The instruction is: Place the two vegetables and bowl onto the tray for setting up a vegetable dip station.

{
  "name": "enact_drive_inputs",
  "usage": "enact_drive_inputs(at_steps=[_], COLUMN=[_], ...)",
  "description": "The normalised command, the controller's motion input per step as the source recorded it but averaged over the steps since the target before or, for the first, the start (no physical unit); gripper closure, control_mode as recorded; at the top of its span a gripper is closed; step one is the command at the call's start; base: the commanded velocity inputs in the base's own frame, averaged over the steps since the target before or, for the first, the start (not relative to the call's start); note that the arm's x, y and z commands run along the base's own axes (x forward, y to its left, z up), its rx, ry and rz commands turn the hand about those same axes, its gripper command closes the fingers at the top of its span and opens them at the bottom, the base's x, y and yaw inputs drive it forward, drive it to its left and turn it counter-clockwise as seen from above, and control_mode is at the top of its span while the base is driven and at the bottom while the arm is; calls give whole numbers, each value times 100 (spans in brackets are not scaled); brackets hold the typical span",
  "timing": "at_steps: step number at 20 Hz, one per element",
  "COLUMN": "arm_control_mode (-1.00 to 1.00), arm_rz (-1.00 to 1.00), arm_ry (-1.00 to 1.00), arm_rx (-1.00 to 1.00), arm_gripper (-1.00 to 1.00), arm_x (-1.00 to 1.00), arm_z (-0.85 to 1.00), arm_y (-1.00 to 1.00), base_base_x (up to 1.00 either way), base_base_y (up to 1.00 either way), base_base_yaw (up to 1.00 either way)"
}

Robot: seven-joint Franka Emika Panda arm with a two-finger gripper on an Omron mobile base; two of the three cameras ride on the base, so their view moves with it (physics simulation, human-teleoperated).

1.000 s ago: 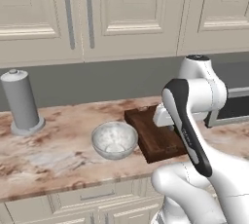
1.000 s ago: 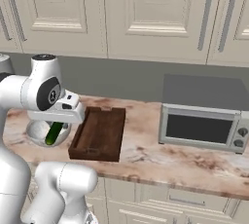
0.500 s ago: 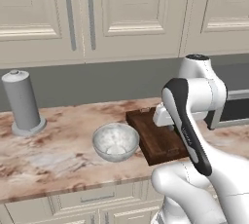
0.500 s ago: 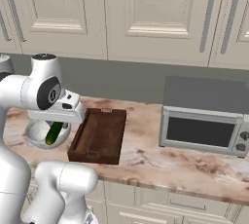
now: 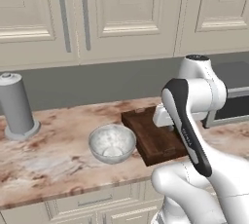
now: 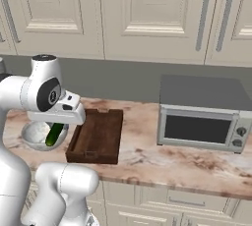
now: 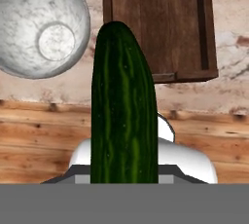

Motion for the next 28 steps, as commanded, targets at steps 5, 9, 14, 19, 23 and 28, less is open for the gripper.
enact_drive_inputs(at_steps=[5, 9, 14, 19, 23, 28], arm_control_mode=[-100, -100, -100, -100, -100, -100], arm_rz=[0, -20, -45, -55, -54, -44], arm_ry=[0, 1, 4, 0, 0, 0], arm_rx=[0, 0, 1, 1, 3, 1], arm_gripper=[100, 100, 100, 100, 100, 100], arm_x=[2, 24, 30, 26, 27, 38], arm_z=[0, 0, -8, -30, -39, -21], arm_y=[0, -3, -6, 0, -1, 0], base_base_x=[1, 0, 0, 0, 0, 0], base_base_y=[0, 0, 0, 0, 0, 0], base_base_yaw=[-3, 0, 0, 0, 0, 0])
